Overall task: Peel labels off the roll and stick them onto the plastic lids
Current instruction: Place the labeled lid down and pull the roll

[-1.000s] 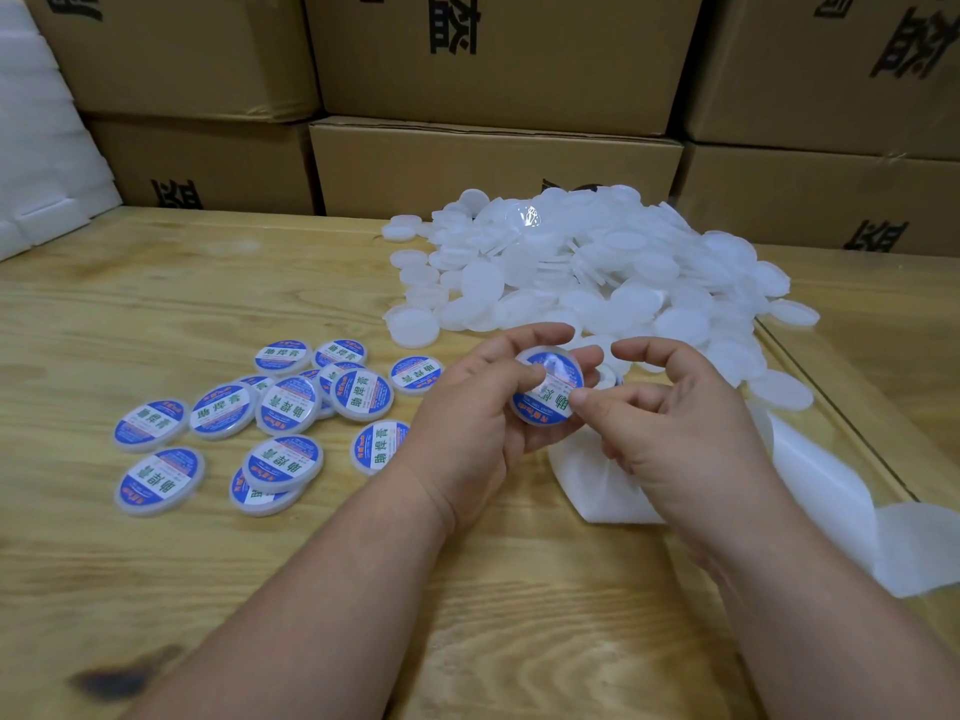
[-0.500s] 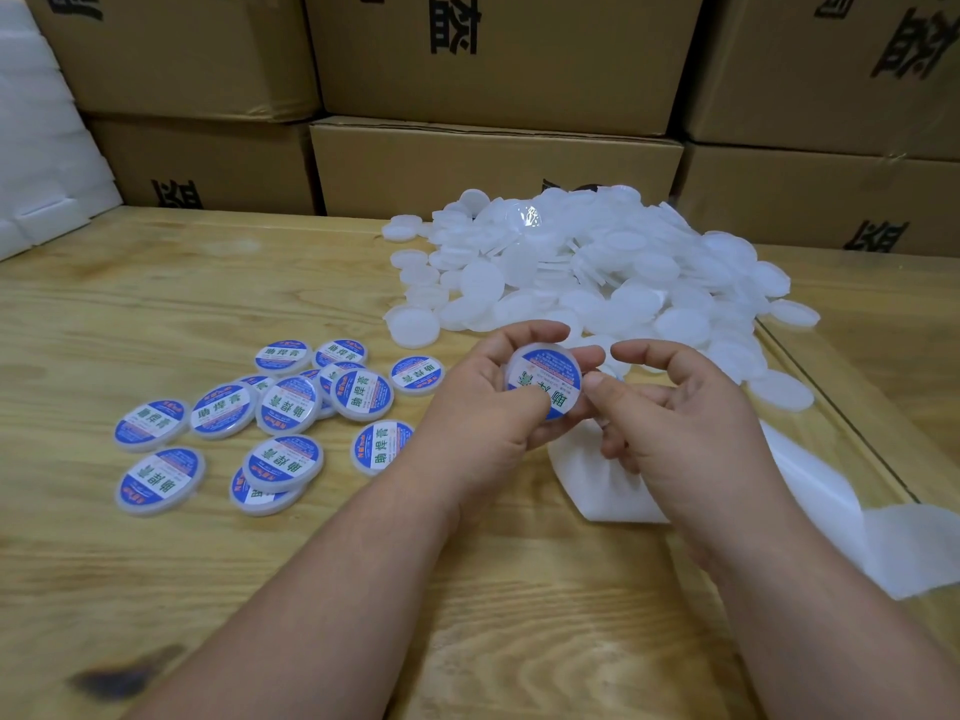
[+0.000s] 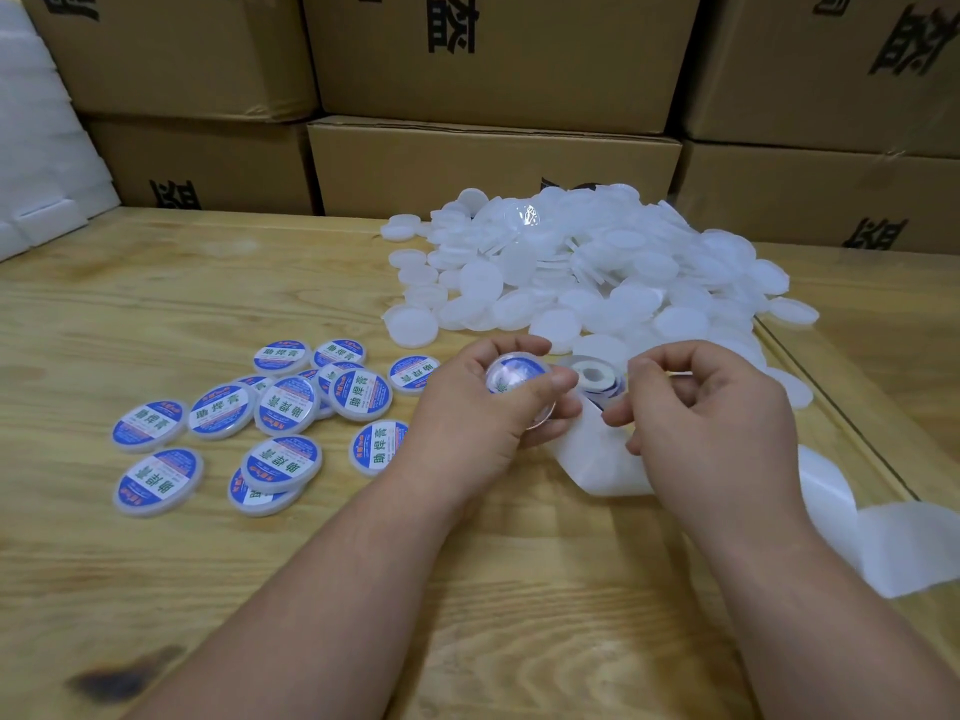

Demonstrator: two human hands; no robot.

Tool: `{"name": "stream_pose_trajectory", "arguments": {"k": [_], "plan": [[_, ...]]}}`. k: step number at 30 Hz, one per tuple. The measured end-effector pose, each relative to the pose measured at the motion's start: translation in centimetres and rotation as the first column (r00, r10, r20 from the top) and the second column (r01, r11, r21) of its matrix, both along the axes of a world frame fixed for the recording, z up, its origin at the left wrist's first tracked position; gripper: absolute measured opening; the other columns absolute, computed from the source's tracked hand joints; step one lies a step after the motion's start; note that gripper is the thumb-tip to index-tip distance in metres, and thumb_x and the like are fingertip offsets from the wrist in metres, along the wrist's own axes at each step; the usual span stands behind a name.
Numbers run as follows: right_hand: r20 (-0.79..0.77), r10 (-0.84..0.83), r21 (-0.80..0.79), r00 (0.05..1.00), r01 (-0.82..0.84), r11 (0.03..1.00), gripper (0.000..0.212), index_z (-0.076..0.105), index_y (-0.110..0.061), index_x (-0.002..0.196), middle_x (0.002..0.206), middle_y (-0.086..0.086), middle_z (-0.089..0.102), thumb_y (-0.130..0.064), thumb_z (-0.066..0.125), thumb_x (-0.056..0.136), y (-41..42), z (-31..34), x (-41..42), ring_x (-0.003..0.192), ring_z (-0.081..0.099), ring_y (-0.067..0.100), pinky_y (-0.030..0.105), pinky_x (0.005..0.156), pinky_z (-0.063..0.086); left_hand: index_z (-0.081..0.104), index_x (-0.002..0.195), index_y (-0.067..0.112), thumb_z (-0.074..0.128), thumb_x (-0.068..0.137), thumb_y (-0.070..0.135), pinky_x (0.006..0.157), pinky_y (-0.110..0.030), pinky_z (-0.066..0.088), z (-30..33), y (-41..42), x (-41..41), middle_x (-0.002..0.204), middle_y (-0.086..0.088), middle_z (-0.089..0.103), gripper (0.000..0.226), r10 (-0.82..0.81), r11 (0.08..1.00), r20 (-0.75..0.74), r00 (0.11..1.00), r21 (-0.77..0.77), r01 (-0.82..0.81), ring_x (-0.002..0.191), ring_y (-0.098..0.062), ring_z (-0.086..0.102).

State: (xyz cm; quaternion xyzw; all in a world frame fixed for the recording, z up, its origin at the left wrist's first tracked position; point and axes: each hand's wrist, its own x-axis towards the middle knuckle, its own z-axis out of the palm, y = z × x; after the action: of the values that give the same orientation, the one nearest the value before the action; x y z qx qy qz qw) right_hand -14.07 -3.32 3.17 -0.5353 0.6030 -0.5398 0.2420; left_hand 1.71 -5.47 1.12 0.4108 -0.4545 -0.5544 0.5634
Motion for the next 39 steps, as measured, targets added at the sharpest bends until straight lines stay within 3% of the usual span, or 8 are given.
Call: {"name": "stream_pose_trajectory", "arguments": {"k": [2,7,11,15,25,28,34,39], "plan": [[-0.008,0.006,0.006,1.000,-0.006,1.000,0.013,0.066,-0.027,0.079,0.066,-0.015,0.074,-0.027,0.062,0.091,0.0,-0.2,0.0,0.057,0.064,0.005,0.029,0.060,0.047,0.068,0.107,0.019,0.067,0.098,0.023,0.064,-0.028,0.062,0.4,-0.1,0.2,0.093,-0.003,0.079,0.010,0.060,0.998,0.034,0.998,0.001,-0.060,0.083,-0.023,0.078],[-0.057,-0.001,0.000,0.998,0.001,1.000,0.012,0.068,-0.029,0.076,0.071,-0.019,0.070,-0.032,0.067,0.088,-0.3,-0.7,-0.3,0.060,0.060,0.001,0.022,0.055,0.040,0.069,0.101,0.019,0.041,0.107,0.043,0.062,-0.026,0.061,0.6,-0.5,2.2,0.084,0.003,0.079,0.037,0.250,0.967,0.276,0.928,-0.113,-0.227,0.074,-0.016,0.076],[-0.194,0.042,0.056,0.980,-0.031,0.998,0.021,0.066,-0.029,0.071,0.066,-0.028,0.063,-0.044,0.073,0.084,-0.4,-1.2,0.0,0.058,0.057,-0.004,0.017,0.050,0.038,0.069,0.090,0.029,0.049,0.104,0.044,0.060,-0.009,0.045,0.4,-1.1,5.4,0.081,0.022,0.074,0.029,0.491,0.871,0.526,0.694,-0.273,-0.409,0.075,0.005,0.065],[-0.267,0.131,0.175,0.955,-0.086,0.981,0.032,0.065,-0.029,0.074,0.069,-0.025,0.064,-0.059,0.076,0.075,-0.4,-1.6,-0.1,0.061,0.059,-0.004,0.018,0.051,0.041,0.067,0.092,0.035,0.070,0.091,0.040,0.057,-0.014,0.042,0.7,-1.5,7.9,0.073,0.015,0.068,0.007,0.623,0.754,0.607,0.494,-0.298,-0.585,0.075,0.011,0.060],[-0.252,0.148,0.062,0.956,-0.137,0.989,0.020,0.068,-0.027,0.072,0.063,-0.023,0.064,-0.035,0.068,0.091,-0.2,-1.2,-0.2,0.060,0.058,-0.003,0.010,0.049,0.040,0.071,0.100,0.034,0.069,0.089,0.039,0.087,-0.040,0.052,0.4,-1.2,7.8,0.085,0.018,0.064,0.013,0.554,0.775,0.751,0.360,-0.306,-0.553,0.097,-0.022,0.064],[-0.121,0.091,0.003,0.988,-0.092,0.996,0.024,0.068,-0.023,0.071,0.063,-0.020,0.065,-0.033,0.066,0.093,-0.2,-0.5,-0.1,0.058,0.057,-0.002,0.017,0.052,0.040,0.072,0.104,0.034,0.068,0.090,0.039,0.097,-0.048,0.047,0.6,-1.1,6.7,0.093,0.017,0.060,0.015,0.617,0.759,0.713,0.332,-0.428,-0.491,0.109,-0.023,0.057],[0.195,-0.037,0.015,0.980,0.034,0.999,0.039,0.040,-0.007,0.070,0.060,-0.007,0.033,-0.039,0.058,0.081,-0.2,0.5,-0.7,0.055,0.030,0.011,0.032,0.057,0.027,0.061,0.127,0.037,0.074,0.086,0.034,0.106,-0.031,0.038,-0.5,-0.3,2.3,0.127,0.020,0.060,0.043,0.423,0.885,0.747,0.514,-0.462,-0.057,0.123,-0.009,0.049],[0.397,-0.173,0.166,0.901,0.115,0.979,0.022,0.053,-0.019,0.065,0.065,-0.008,0.043,-0.038,0.060,0.072,-0.5,1.3,-1.4,0.060,0.038,0.012,0.035,0.063,0.031,0.045,0.141,0.050,0.072,0.087,0.047,0.117,-0.035,0.027,-1.3,-0.5,-0.8,0.151,0.014,0.040,0.060,0.229,0.908,0.889,0.396,-0.342,0.243,0.141,-0.012,0.028]]}}
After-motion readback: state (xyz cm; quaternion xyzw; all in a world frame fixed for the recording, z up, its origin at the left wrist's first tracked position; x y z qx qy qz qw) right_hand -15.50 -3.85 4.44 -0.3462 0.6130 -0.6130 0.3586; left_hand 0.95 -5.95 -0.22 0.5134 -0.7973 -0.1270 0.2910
